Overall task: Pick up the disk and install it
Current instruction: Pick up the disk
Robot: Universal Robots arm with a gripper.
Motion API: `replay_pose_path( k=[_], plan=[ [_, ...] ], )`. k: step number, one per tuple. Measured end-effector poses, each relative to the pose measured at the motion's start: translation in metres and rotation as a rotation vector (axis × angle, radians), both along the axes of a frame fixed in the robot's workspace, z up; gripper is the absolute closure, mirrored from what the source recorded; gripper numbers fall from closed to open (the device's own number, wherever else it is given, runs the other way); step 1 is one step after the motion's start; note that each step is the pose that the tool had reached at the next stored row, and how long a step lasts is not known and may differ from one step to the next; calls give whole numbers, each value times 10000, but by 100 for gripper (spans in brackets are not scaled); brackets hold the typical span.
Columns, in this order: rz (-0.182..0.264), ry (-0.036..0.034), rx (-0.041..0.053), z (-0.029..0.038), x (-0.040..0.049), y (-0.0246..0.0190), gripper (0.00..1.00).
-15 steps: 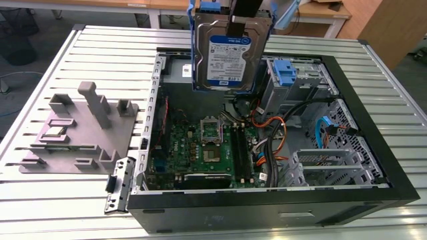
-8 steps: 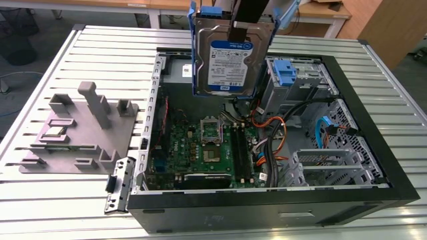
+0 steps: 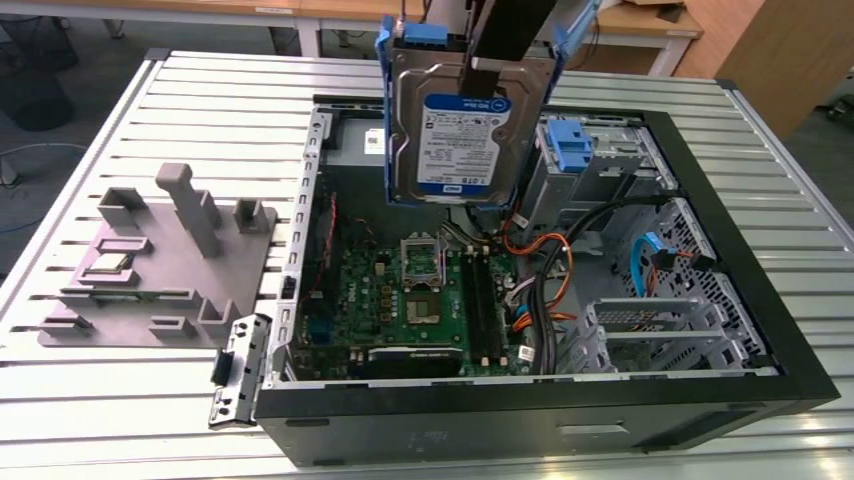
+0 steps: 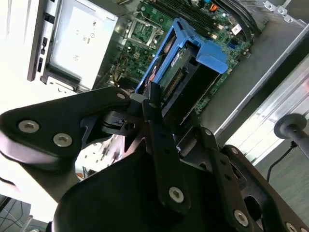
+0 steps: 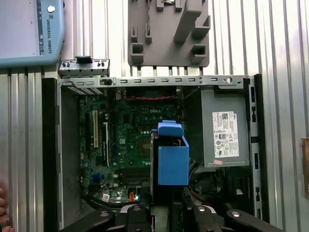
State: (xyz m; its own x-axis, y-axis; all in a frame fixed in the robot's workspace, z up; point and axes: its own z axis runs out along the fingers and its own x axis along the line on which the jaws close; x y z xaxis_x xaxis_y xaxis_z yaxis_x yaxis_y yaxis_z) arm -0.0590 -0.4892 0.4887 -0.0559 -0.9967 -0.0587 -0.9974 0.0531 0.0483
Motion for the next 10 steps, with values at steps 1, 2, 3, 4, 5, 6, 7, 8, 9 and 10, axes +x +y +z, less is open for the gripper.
replay_pose_path(
  k=[1, 2, 3, 4, 5, 6, 7, 8, 9, 10],
  plan=[
    [0, 0, 1, 0, 1, -19, 65],
    [0, 0, -1, 0, 3, -38, 65],
    [0, 0, -1, 0, 4, -57, 65],
    [-1, 0, -1, 0, 6, -76, 65],
    [0, 0, 0, 0, 7, -94, 65],
    [0, 0, 0, 0, 8, -112, 65],
    [0, 0, 0, 0, 11, -143, 65],
    [-1, 0, 0, 0, 13, -172, 65],
    [0, 0, 0, 0, 14, -189, 65],
    [0, 0, -1, 0, 15, -205, 65]
  ],
)
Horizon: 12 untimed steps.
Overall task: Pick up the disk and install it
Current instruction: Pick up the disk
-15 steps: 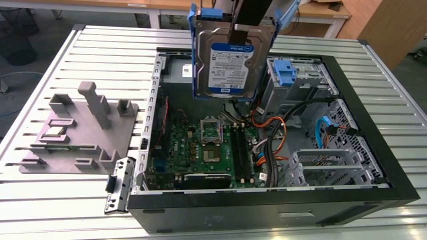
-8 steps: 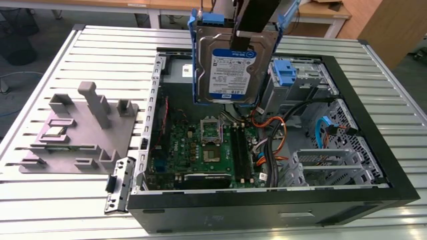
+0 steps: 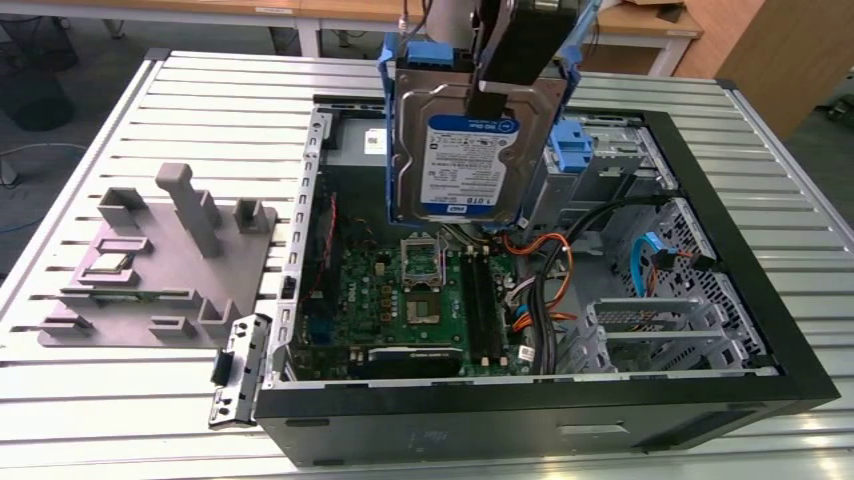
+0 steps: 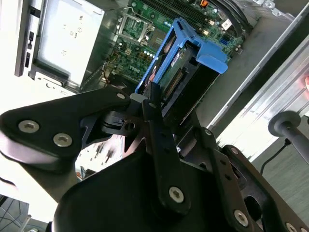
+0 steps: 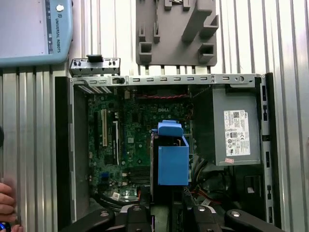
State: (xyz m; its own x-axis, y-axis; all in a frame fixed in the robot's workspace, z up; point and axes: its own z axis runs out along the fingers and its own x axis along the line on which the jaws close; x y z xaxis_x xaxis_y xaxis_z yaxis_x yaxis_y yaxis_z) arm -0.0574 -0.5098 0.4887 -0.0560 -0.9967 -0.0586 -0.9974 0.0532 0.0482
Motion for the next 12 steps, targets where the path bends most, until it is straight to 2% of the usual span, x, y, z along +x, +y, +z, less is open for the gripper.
replay_pose_path(
  k=[6, 12],
  plan=[
    [0, 0, 1, -1, 8, -72, 65],
    [-1, 0, 1, 0, 10, -79, 65]
  ],
)
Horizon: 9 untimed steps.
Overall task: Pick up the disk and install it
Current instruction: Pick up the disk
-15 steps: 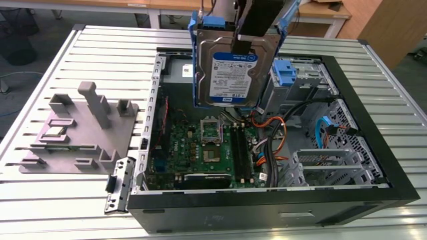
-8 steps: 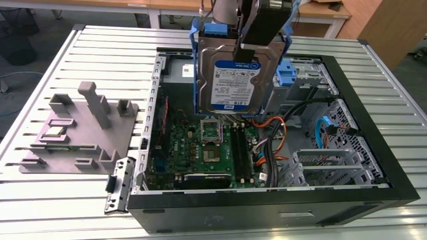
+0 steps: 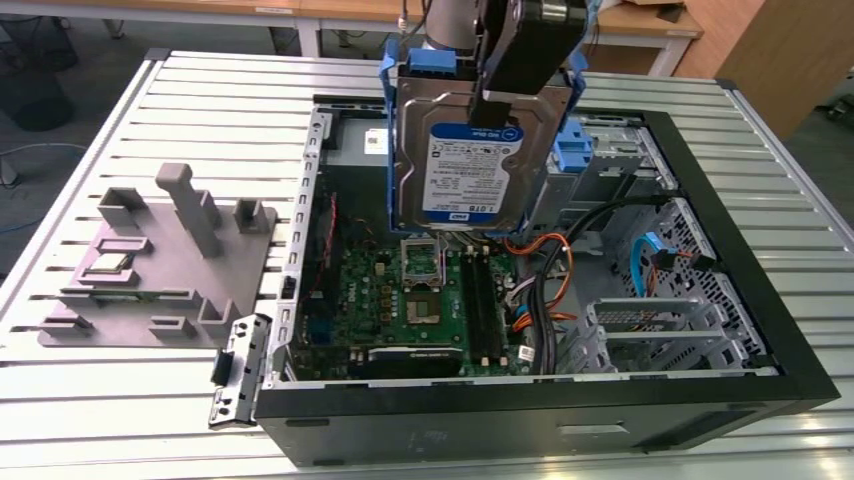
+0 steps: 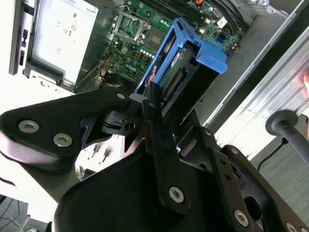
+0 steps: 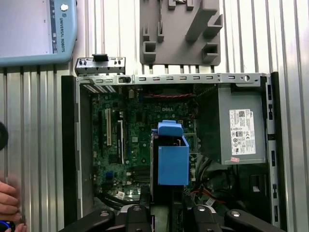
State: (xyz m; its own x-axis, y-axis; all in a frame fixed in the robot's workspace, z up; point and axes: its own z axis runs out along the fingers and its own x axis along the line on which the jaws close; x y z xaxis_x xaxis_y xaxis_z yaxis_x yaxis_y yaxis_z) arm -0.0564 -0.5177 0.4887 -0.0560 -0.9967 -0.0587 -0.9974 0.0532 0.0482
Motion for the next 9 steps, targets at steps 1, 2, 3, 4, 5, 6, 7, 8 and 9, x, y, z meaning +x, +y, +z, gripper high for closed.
replay_pose_path(
  k=[1, 2, 3, 4, 5, 6, 7, 8, 9],
  plan=[
    [0, 0, 0, 0, 0, 0, 65],
    [0, 0, 0, 0, 1, 0, 65],
    [2, 0, 0, 0, 6, -1, 65],
    [2, 0, 1, -1, 13, -1, 65],
    [1, 0, 1, -1, 23, -1, 65],
    [1, 0, 1, -1, 36, 0, 65],
    [1, 0, -1, 0, 51, 0, 65],
    [0, 0, 0, 0, 68, 0, 65],
    [1, 0, 0, 0, 86, 0, 65]
  ],
)
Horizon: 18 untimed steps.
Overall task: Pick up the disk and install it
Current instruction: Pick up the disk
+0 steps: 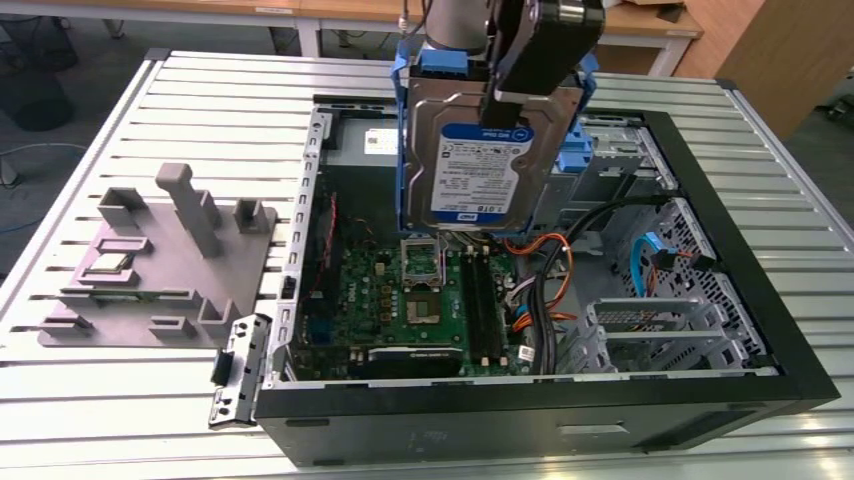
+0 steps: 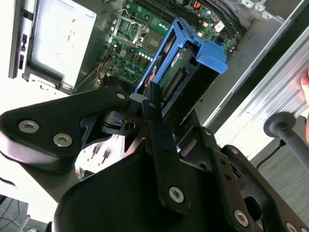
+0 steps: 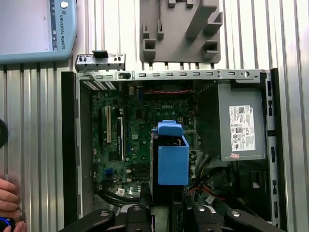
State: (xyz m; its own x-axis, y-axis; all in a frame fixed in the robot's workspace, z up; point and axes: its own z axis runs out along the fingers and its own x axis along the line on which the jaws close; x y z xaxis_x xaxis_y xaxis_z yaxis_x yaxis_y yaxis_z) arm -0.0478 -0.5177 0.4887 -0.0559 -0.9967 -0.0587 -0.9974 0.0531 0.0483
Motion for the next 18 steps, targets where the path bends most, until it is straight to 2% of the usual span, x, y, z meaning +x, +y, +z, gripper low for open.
replay_pose_path(
  k=[15, 18],
  plan=[
    [0, 2, 0, 0, 325, 0, 65],
    [-1, 2, 0, 0, 346, 0, 65]
  ],
)
